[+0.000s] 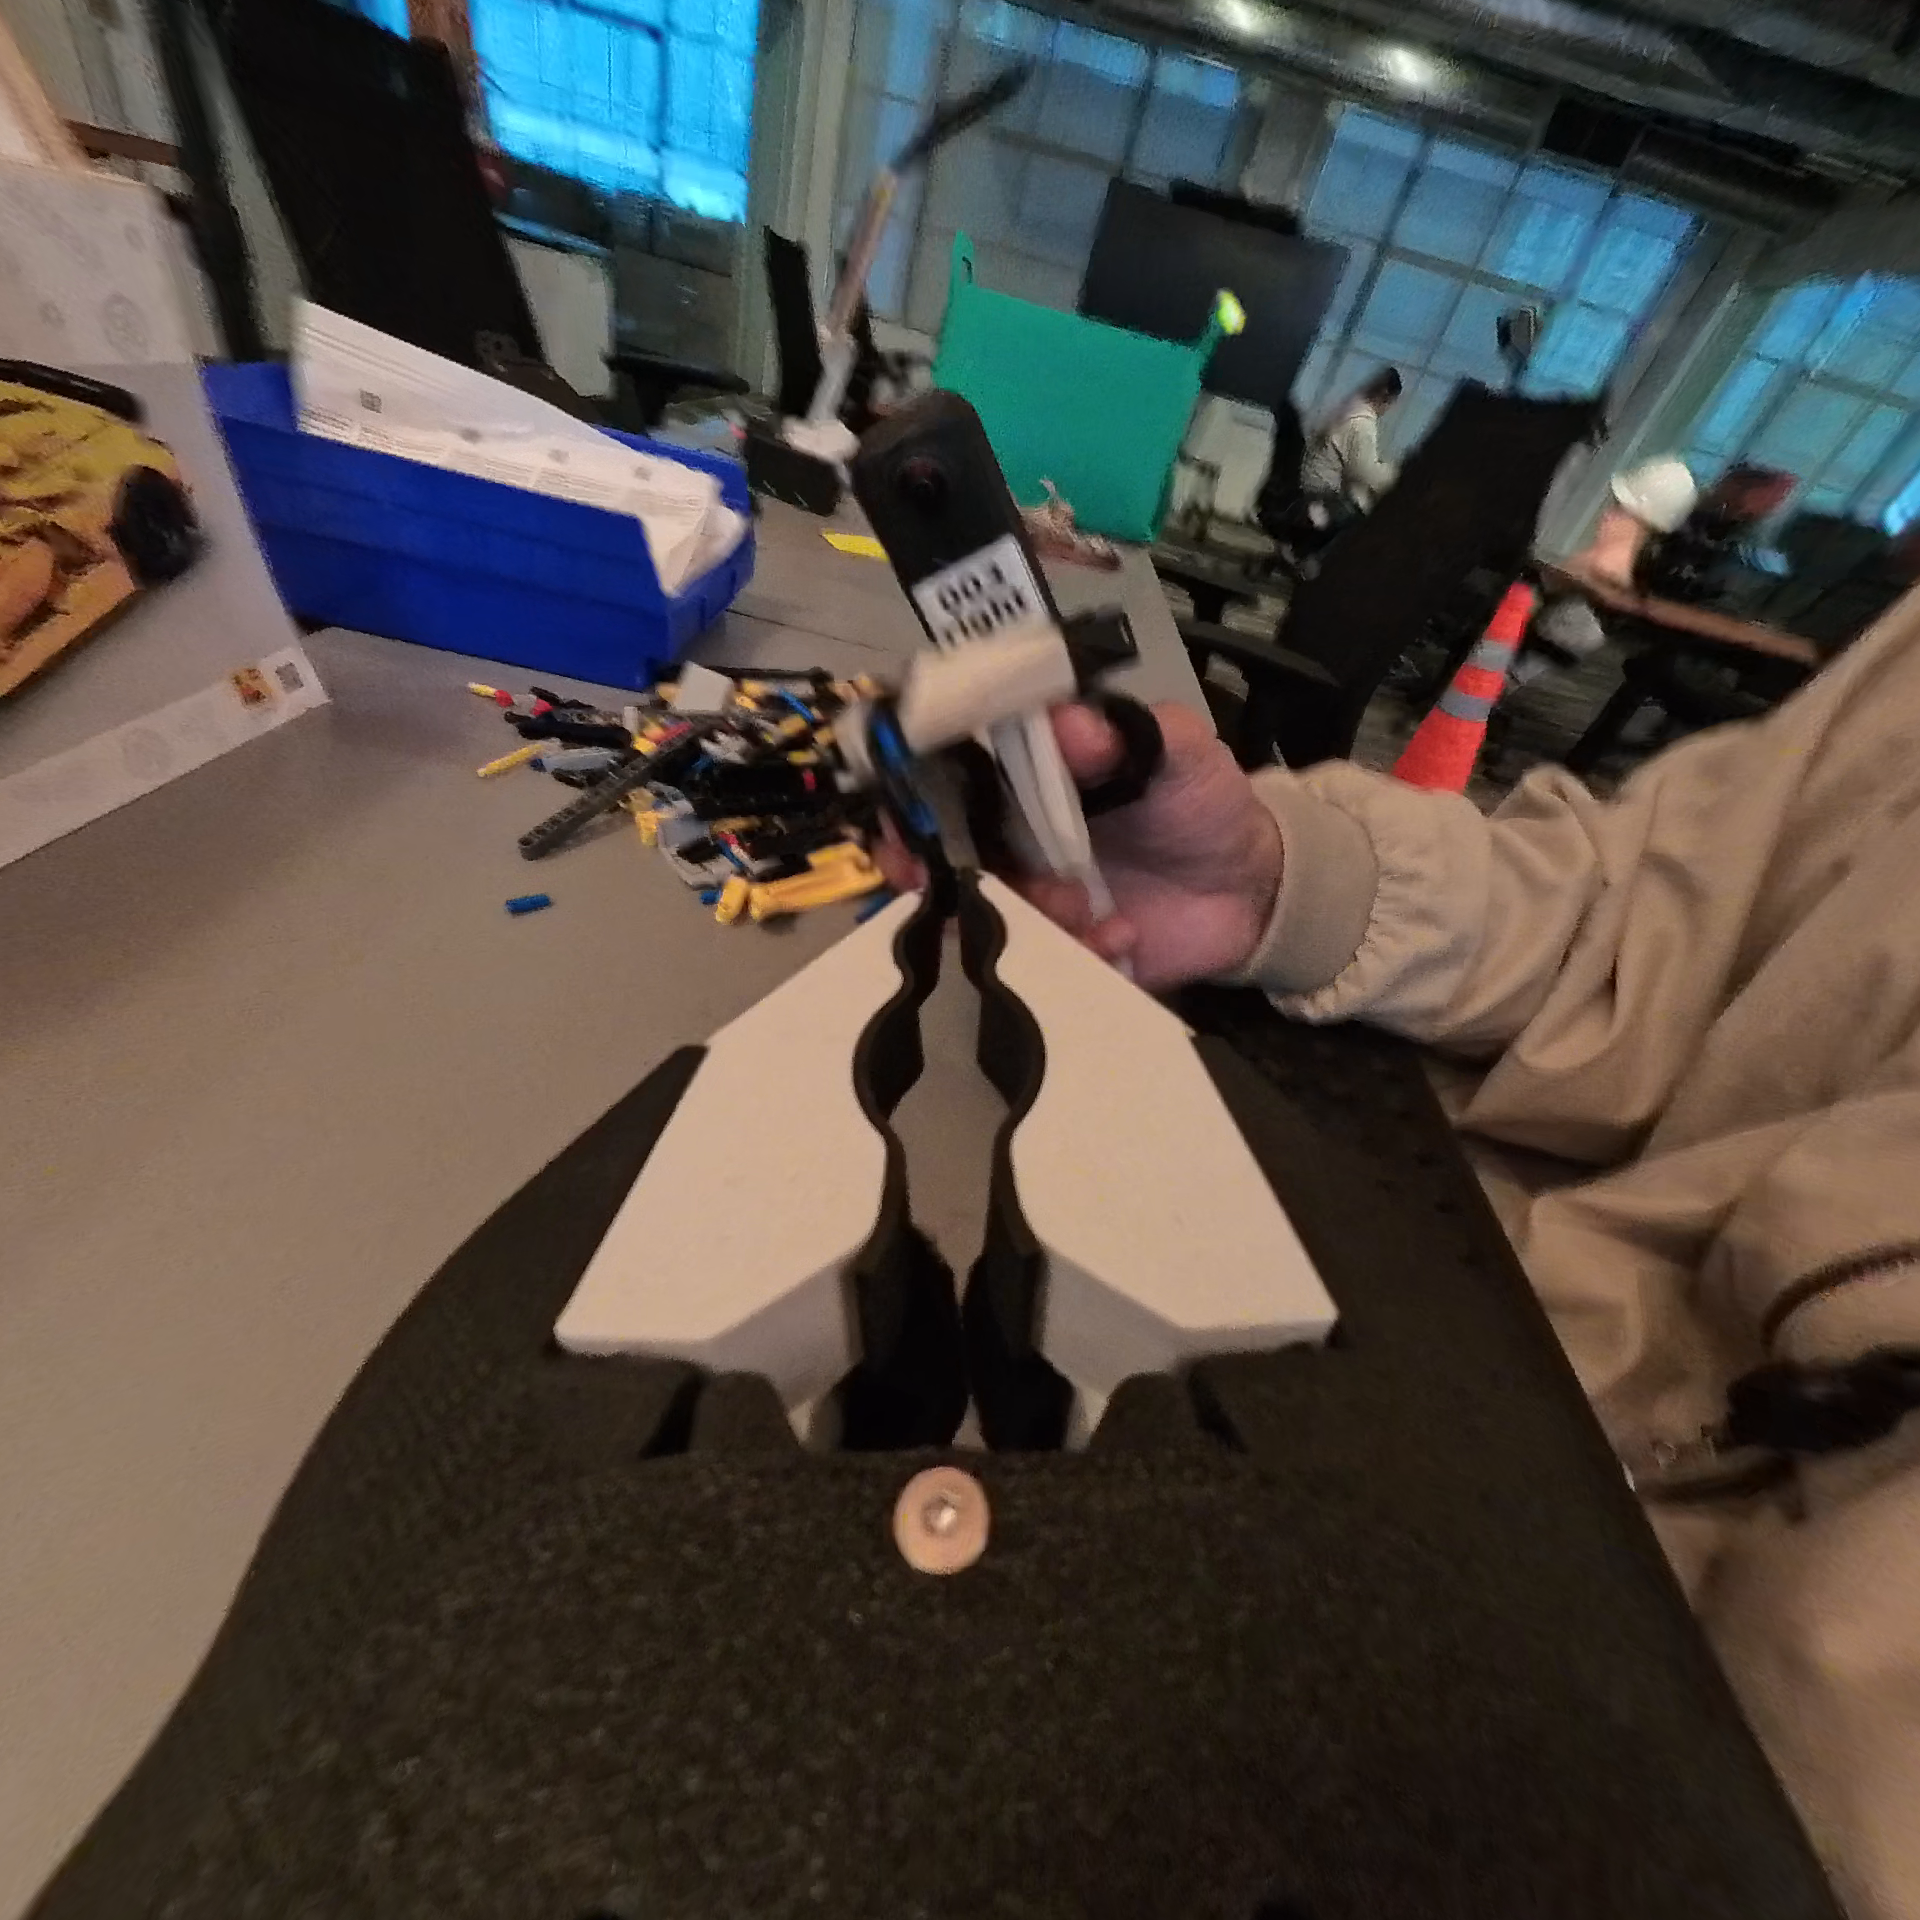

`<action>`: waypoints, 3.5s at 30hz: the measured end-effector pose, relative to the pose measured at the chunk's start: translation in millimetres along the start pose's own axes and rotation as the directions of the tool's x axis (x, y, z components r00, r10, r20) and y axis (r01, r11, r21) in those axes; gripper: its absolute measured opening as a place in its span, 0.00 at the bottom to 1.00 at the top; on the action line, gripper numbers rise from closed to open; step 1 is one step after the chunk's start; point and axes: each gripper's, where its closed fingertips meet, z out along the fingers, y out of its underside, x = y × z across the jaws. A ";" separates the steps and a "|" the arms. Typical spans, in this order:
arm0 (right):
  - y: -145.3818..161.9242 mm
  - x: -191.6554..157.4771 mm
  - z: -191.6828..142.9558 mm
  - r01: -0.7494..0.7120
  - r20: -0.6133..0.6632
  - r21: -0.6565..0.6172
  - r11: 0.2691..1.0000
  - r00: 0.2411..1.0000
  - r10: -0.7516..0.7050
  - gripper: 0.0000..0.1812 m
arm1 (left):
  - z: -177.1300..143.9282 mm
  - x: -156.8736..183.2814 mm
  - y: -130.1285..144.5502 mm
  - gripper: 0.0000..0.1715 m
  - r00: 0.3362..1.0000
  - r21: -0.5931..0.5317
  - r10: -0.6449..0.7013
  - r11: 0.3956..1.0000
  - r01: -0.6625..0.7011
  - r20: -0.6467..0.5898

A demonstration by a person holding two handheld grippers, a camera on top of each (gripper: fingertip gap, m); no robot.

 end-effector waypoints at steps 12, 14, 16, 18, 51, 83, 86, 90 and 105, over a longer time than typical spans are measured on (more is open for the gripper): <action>-31.3 22.3 -33.6 -0.045 -0.049 0.079 0.996 0.998 0.049 0.01 | 19.9 -23.4 58.9 0.02 0.985 -0.276 0.088 0.960 -0.044 0.151; -10.7 31.0 -22.6 -0.055 -0.099 -0.021 0.998 0.994 0.053 0.01 | 22.9 -24.2 75.1 0.02 0.955 -0.387 0.244 0.907 -0.164 0.166; 8.5 44.6 -17.9 -0.017 -0.201 -0.131 0.991 0.980 -0.010 0.01 | 26.8 -23.2 94.7 0.02 0.936 -0.495 0.315 0.845 -0.202 0.156; 15.3 50.8 -17.7 0.045 -0.257 -0.191 0.981 0.962 -0.094 0.01 | 30.7 -19.9 109.1 0.03 0.932 -0.556 0.334 0.805 -0.207 0.137; 41.5 1.3 -6.8 -0.440 0.125 -0.301 0.846 0.861 0.493 0.02 | 9.8 0.8 16.2 0.05 0.909 -0.093 0.392 0.919 -0.382 0.140; -28.6 44.0 -44.5 0.139 -0.284 -0.036 0.990 0.948 -0.143 0.00 | 3.6 -36.1 34.2 0.00 0.753 -0.378 0.574 0.807 -0.453 0.322; -64.3 47.8 -77.2 0.454 -0.482 -0.104 0.885 0.755 -0.444 0.00 | 10.2 -31.8 42.1 0.00 0.810 -0.364 0.510 0.842 -0.399 0.290; -91.1 28.8 -101.4 0.560 -0.550 -0.197 0.805 0.616 -0.563 0.00 | 16.2 -28.7 46.9 0.00 0.801 -0.370 0.529 0.829 -0.419 0.279; 142.4 -58.1 -168.0 0.105 -0.431 -0.676 0.729 0.747 -0.507 0.10 | 17.5 -3.2 24.9 0.09 0.951 -0.148 0.258 0.961 -0.234 0.171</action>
